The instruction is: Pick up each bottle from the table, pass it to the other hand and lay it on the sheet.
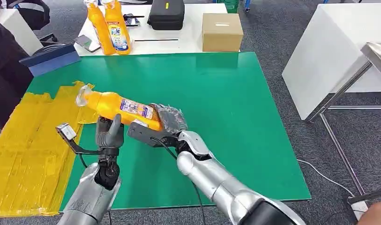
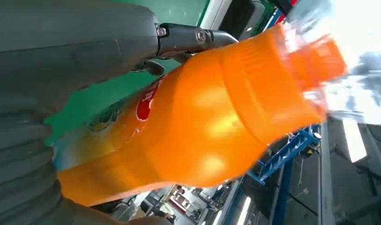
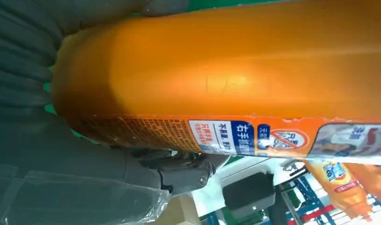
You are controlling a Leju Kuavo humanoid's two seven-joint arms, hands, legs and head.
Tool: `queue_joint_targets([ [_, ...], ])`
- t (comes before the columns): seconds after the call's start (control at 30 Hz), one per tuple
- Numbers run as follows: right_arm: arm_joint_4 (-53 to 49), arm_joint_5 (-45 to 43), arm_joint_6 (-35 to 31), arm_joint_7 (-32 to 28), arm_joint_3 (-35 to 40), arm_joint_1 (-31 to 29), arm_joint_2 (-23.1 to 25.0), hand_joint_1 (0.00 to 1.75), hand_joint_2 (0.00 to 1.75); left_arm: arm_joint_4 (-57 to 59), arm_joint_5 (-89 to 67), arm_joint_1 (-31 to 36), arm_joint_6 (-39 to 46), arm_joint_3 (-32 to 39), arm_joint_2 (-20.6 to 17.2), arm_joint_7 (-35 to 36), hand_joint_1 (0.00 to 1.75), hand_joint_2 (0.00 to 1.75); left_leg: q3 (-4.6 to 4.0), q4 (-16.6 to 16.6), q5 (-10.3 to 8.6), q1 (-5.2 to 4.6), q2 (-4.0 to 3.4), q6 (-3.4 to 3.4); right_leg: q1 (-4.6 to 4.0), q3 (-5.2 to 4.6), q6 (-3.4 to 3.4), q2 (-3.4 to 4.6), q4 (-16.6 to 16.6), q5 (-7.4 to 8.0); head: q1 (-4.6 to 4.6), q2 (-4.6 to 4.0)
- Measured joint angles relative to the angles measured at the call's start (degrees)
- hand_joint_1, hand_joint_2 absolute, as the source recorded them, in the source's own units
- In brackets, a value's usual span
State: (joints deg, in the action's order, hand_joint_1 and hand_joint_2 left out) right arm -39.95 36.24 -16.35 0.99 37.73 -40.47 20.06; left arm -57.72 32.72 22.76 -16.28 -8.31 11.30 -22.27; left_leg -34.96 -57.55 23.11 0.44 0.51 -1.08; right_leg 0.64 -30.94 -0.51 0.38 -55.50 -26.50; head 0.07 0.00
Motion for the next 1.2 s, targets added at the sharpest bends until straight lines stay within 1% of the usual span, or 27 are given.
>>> queue_joint_targets([
  [0.3,1.6,-5.0,-1.0,3.0,10.0,-1.3,0.3,1.75,1.75,0.6,-0.3,0.3,0.0,1.0,0.6,0.3,0.0,1.75,0.0,0.0,0.0,0.0,0.0,0.0,0.0,-0.01,0.0,0.0,0.0,0.0,0.0,0.0],
  [0.63,3.2,-6.7,-1.1,3.3,14.2,-2.4,0.3,1.75,1.75,0.8,-0.8,-0.1,0.3,2.3,0.6,0.4,0.0,1.75,0.0,0.0,0.0,0.0,-0.01,0.0,0.0,-0.02,0.0,0.0,0.0,0.0,0.0,0.0],
  [0.67,3.3,-6.9,-1.1,3.3,14.5,-2.5,0.3,1.75,1.75,0.8,-0.9,-0.1,0.3,2.3,0.6,0.4,0.47,1.75,0.0,0.0,0.0,0.0,-0.01,0.0,0.0,-0.01,0.0,0.0,0.0,0.0,0.0,0.0],
  [0.7,3.4,-7.2,-1.1,3.3,14.7,-2.6,0.3,1.75,1.75,0.8,-0.9,-0.2,0.3,2.4,0.6,0.4,1.75,1.75,0.0,0.0,0.0,0.0,-0.01,0.0,0.0,-0.01,0.0,0.0,0.0,0.0,0.0,0.0],
  [1.2,3.9,-9.7,-0.7,4.0,18.1,-3.5,0.3,1.75,1.75,0.0,-0.9,-1.1,0.2,3.6,0.8,1.0,1.75,1.75,0.01,0.0,0.0,0.0,-0.01,0.0,0.0,-0.01,0.0,0.0,0.0,0.0,0.0,0.0],
])
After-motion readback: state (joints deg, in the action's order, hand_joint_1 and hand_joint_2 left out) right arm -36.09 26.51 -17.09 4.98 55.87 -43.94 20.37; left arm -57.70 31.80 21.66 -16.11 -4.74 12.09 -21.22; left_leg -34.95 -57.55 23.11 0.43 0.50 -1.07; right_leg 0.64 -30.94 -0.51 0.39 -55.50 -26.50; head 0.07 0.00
